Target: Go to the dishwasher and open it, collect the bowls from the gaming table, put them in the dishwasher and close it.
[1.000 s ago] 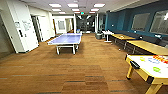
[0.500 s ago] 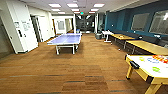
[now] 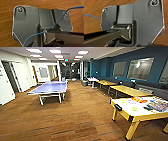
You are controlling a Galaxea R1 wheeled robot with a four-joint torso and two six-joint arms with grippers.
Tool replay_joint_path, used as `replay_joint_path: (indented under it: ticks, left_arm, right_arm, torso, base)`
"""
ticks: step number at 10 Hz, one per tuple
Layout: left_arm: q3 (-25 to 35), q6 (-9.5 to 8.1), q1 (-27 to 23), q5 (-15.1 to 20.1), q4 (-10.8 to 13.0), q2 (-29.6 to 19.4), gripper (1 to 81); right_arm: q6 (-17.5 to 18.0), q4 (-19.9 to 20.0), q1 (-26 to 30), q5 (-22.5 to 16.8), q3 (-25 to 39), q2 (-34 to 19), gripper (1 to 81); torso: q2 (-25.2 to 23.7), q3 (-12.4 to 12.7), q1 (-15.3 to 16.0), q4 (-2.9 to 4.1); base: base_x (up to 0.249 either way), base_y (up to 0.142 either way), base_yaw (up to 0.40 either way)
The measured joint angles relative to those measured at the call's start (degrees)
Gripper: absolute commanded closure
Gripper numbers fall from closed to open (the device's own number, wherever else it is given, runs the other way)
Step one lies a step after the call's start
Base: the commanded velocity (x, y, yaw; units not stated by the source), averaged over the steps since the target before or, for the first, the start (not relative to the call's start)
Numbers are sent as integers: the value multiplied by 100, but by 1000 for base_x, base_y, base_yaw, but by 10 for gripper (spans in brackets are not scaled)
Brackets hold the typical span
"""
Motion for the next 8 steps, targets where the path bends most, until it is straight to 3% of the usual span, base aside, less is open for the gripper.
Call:
replay_joint_path:
  ticks: [8]
  left_arm:
    - [-1, 2, 27, -9, 0, -2, 10]
  right_arm:
    - [-1, 0, 10, -1, -2, -2, 10]
  torso:
    - [0, 0, 0, 0]
  base:
    - [0, 0, -394]
